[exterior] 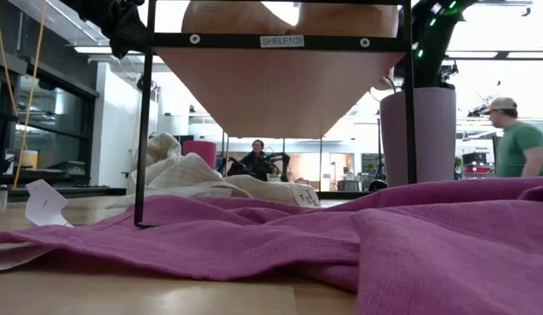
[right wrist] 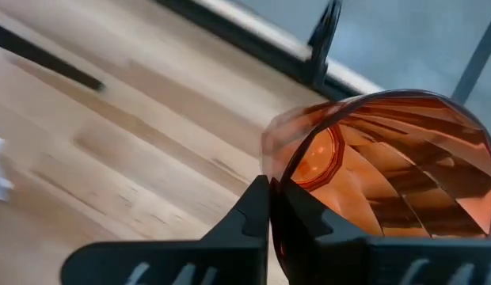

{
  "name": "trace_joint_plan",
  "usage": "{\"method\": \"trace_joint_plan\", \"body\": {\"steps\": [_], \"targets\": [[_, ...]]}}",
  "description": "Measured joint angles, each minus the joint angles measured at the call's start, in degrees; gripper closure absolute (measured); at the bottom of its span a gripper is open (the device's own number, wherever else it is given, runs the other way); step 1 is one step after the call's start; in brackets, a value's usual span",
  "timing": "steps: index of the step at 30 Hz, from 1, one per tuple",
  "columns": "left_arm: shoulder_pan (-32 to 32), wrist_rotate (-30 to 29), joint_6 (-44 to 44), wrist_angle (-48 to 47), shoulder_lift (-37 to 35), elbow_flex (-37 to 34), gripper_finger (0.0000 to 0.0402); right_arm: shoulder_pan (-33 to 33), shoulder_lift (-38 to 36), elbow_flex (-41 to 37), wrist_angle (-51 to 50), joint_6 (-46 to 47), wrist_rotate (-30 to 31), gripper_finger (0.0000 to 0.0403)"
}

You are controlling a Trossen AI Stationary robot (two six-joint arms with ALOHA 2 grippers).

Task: Stack small to large cups/mugs on shelf
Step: Put the orange glass on the shelf

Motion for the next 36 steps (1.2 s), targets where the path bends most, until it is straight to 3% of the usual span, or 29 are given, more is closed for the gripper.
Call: {"method": "trace_joint_plan", "body": {"steps": [7, 13, 18, 25, 36], "targets": [[0.0, 0.0, 0.0, 0.0, 0.0, 0.0, 0.0325, 4.2, -12.2, 0.0, 2.3, 5.1, -3.7, 0.0402], [0.0, 0.0, 0.0, 0.0, 0.0, 0.0, 0.0325, 10.2, -14.8, 3.2, 5.5, 8.9, -5.9, 0.0403], [0.0, 1.0, -0.5, 0.0, 0.0, 0.0, 0.0325, 14.5, -9.7, 12.9, 3.5, 5.8, -6.2, 0.0403], [0.0, 2.1, -1.3, 0.0, 0.0, 0.0, 0.0325, 18.9, 2.5, 30.0, -10.7, -1.6, -7.1, 0.0403], [0.0, 2.6, -1.2, -2.2, 0.0, 0.0, 0.0325, 26.4, 18.3, 53.9, -24.9, -7.7, -7.6, 0.0403]]}}
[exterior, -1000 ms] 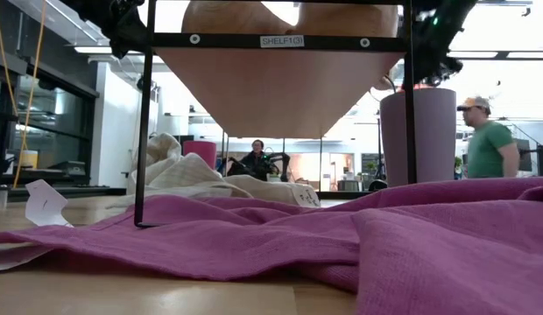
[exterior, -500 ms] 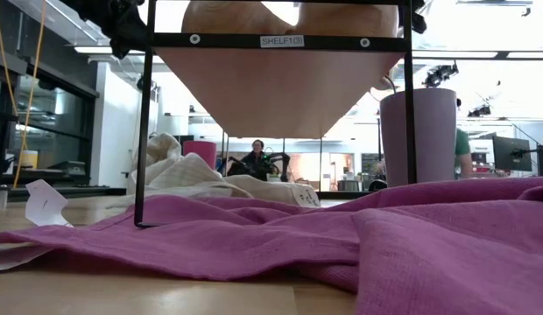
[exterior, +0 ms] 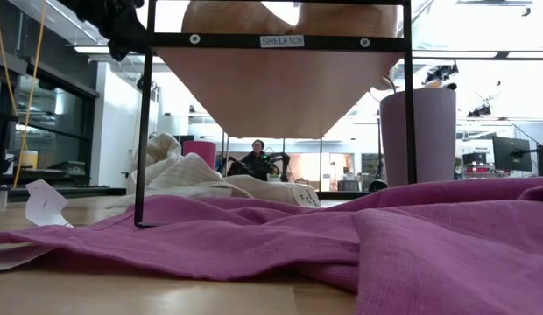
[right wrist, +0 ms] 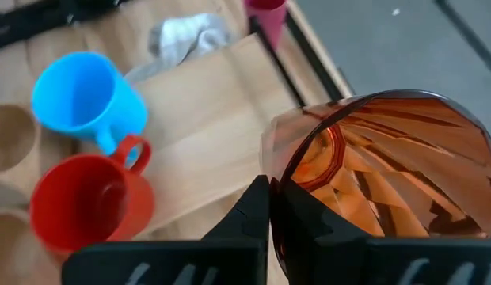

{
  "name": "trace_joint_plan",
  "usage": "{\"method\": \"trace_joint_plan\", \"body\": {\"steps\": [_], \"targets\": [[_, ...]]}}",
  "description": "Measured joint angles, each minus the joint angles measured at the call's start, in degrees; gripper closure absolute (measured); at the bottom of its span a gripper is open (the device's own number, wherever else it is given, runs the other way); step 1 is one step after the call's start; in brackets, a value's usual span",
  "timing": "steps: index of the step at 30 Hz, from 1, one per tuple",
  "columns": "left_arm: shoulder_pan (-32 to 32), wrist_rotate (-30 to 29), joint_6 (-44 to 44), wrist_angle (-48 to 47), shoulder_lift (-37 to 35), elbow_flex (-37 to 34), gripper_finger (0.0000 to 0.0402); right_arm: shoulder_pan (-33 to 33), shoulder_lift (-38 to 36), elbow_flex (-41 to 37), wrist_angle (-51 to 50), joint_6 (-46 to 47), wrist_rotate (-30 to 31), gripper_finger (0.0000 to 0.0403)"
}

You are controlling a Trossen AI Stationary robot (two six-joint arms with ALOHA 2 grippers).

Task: Stack small to large cups/mugs on shelf
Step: Put the orange glass on the shelf

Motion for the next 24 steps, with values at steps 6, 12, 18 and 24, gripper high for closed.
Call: {"method": "trace_joint_plan", "body": {"steps": [6, 12, 18, 24], "targets": [[0.0, 1.0, 0.4, -0.7, 0.0, 0.0, 0.0325, 4.1, 6.5, 9.2, -6.7, -1.5, 0.0, 0.0403], [0.0, 1.4, 0.5, -0.8, 0.0, 0.0, 0.0325, 7.6, 10.4, 12.1, -8.8, -2.2, -0.2, 0.0403], [0.0, 1.4, 0.7, -0.8, 0.0, 0.0, 0.0325, 10.4, 12.4, 12.1, -8.9, -2.6, -1.3, 0.0403], [0.0, 1.5, 1.3, -0.9, 0.0, 0.0, 0.0325, 12.1, 13.9, 12.1, -8.9, -2.7, -0.9, 0.0403]]}}
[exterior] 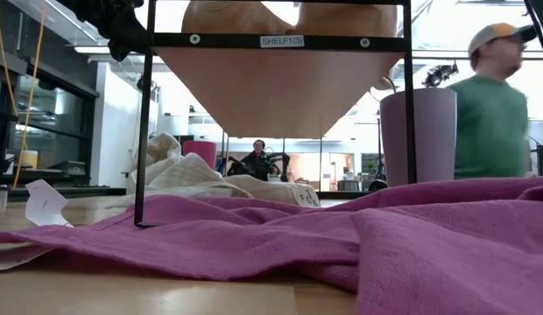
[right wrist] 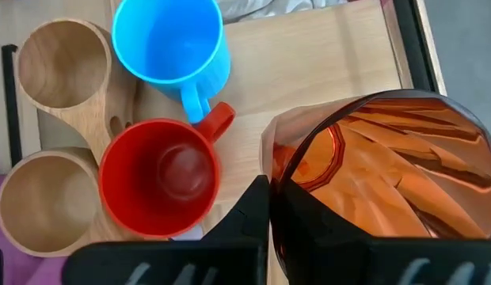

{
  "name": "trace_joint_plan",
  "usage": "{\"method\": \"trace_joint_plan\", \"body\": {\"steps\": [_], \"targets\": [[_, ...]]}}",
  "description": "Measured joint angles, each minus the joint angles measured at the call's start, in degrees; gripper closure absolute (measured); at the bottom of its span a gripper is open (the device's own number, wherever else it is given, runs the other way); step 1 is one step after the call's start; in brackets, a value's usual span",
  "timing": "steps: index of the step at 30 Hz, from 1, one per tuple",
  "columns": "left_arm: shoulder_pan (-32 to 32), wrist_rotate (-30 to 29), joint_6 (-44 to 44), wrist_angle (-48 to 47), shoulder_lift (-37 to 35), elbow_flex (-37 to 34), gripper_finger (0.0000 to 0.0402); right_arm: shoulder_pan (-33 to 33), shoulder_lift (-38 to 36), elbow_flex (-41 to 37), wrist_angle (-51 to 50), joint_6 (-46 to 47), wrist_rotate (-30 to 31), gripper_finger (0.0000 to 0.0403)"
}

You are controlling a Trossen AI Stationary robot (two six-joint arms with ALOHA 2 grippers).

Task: Stack small to large cups/mugs on shelf
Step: Put the orange glass on the shelf

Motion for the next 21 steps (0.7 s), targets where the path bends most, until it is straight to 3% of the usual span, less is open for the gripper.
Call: {"method": "trace_joint_plan", "body": {"steps": [21], "targets": [[0.0, 0.8, 0.6, -1.3, 0.0, 0.0, 0.0325, 0.9, 2.5, 0.0, 0.0, -2.5, 0.9, 0.0403]]}}
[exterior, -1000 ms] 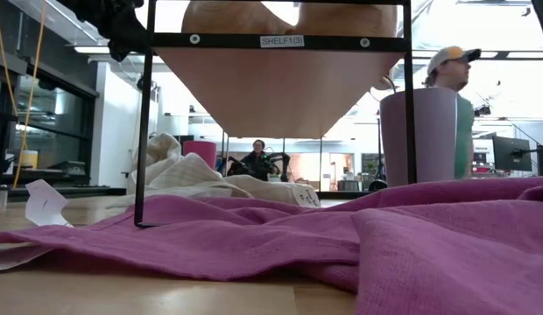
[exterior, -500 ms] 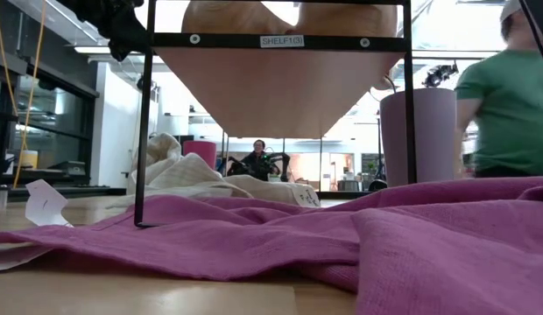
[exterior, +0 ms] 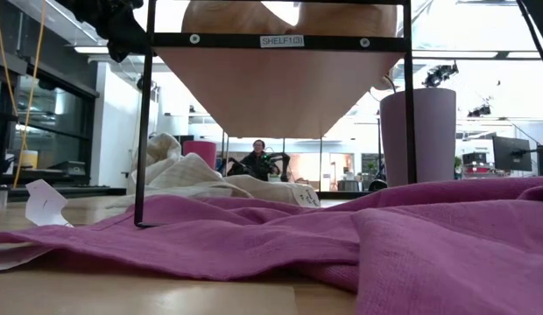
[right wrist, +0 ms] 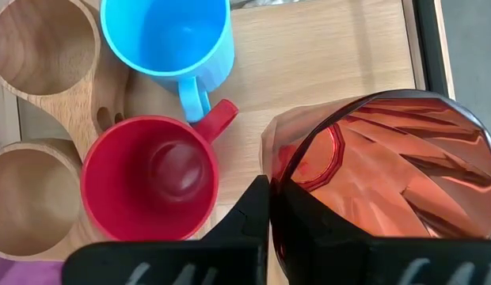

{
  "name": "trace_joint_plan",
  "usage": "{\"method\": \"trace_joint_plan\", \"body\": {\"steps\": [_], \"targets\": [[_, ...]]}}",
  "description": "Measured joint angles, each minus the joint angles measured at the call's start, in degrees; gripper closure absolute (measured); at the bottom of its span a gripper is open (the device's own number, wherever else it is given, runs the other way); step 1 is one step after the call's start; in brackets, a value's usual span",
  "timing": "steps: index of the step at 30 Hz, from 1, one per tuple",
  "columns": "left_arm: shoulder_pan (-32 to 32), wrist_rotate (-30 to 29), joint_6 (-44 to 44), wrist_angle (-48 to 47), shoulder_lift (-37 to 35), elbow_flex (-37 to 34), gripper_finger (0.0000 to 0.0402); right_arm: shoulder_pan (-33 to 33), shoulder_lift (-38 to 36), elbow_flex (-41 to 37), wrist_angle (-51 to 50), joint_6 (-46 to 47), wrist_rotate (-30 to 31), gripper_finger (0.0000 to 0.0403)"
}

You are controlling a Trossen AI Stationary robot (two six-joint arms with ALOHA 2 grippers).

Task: Stack small to large cups/mugs on shelf
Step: Put the orange glass on the shelf

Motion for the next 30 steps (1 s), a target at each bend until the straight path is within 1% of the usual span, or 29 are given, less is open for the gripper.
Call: {"method": "trace_joint_plan", "body": {"steps": [12, 19, 26, 30], "targets": [[0.0, 0.3, 0.0, -0.1, 0.0, 0.0, 0.0325, -0.5, 1.9, -0.1, 0.0, -2.4, 0.0, 0.0403], [0.0, 0.3, 0.0, -0.1, 0.0, 0.0, 0.0325, -0.6, 2.2, -0.1, 0.0, -2.6, -1.1, 0.0403], [0.0, 0.3, 0.0, -0.1, 0.0, 0.0, 0.0325, -1.0, 2.2, -0.1, 0.0, -2.6, -0.9, 0.0403], [0.0, 0.3, 0.0, -0.1, 0.0, 0.0, 0.0325, -1.2, 2.6, -1.4, 0.0, -3.0, -1.1, 0.0403]]}}
